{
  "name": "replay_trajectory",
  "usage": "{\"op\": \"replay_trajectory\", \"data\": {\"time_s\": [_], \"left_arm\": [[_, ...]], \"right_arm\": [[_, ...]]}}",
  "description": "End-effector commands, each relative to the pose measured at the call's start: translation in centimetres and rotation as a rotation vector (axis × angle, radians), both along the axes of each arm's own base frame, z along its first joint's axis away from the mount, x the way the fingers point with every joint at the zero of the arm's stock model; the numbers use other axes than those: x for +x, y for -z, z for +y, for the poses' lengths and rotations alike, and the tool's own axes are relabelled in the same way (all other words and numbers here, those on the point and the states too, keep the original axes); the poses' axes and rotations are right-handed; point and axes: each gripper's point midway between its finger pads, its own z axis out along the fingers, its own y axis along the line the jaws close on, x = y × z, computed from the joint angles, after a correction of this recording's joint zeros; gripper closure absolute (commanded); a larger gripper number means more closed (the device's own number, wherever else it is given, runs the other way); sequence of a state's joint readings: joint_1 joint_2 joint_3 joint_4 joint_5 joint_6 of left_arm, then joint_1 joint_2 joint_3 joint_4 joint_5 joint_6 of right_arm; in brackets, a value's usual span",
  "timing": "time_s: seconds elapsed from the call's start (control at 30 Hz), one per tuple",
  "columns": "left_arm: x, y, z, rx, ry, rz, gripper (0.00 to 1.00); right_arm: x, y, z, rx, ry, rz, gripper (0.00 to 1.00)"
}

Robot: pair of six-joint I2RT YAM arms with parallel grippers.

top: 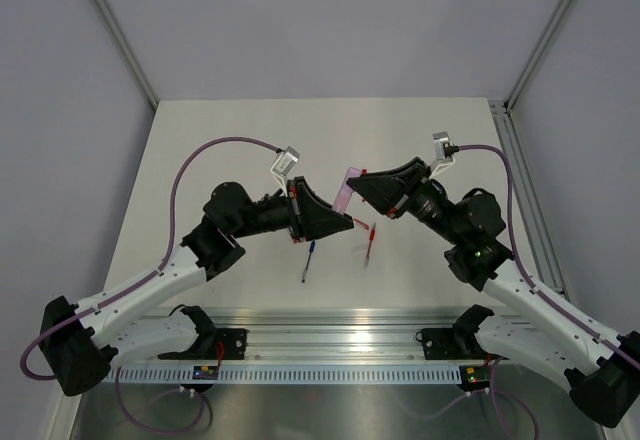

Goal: Insert the pens into the pen caps
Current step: Insert the pen into the pen cap, then press the pen cap onto the pen.

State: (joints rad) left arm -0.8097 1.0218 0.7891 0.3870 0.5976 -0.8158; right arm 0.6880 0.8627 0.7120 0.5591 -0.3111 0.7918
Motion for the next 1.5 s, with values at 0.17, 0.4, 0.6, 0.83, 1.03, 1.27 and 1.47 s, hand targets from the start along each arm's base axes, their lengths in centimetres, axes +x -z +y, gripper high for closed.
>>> {"op": "replay_trajectory", "data": {"time_s": [0.17, 0.4, 0.6, 0.83, 1.03, 1.27, 1.47], "left_arm": [[-0.7, -3.4, 0.9, -0.084, -0.001, -0.112, 1.0], [-1.4, -4.3, 1.3, -0.103, 0.018, -0.141, 1.0], [-1.2, -4.6, 1.6, -0.095, -0.01, -0.16, 1.0], [-1.1, -4.9, 1.9, -0.099, -0.014, -0.17, 1.0], [-1.1, -5.1, 2.0, -0.111, -0.013, -0.165, 1.0], [-0.7, -5.3, 2.4, -0.117, -0.027, -0.167, 1.0], [0.1, -5.9, 3.4, -0.13, -0.066, -0.181, 1.0]], "right_arm": [[-1.7, 2.6, 2.1, -0.08, -0.133, 0.028, 1.0], [-2.9, 6.1, 2.8, -0.15, -0.199, 0.085, 1.0], [-3.8, 9.3, 2.5, -0.251, -0.208, 0.167, 1.0], [-5.5, 12.7, 3.0, -0.349, -0.281, 0.253, 1.0], [-7.1, 15.1, 3.9, -0.371, -0.321, 0.292, 1.0], [-9.4, 18.9, 4.9, -0.458, -0.364, 0.36, 1.0], [-11.5, 21.9, 4.5, -0.514, -0.371, 0.42, 1.0]]}}
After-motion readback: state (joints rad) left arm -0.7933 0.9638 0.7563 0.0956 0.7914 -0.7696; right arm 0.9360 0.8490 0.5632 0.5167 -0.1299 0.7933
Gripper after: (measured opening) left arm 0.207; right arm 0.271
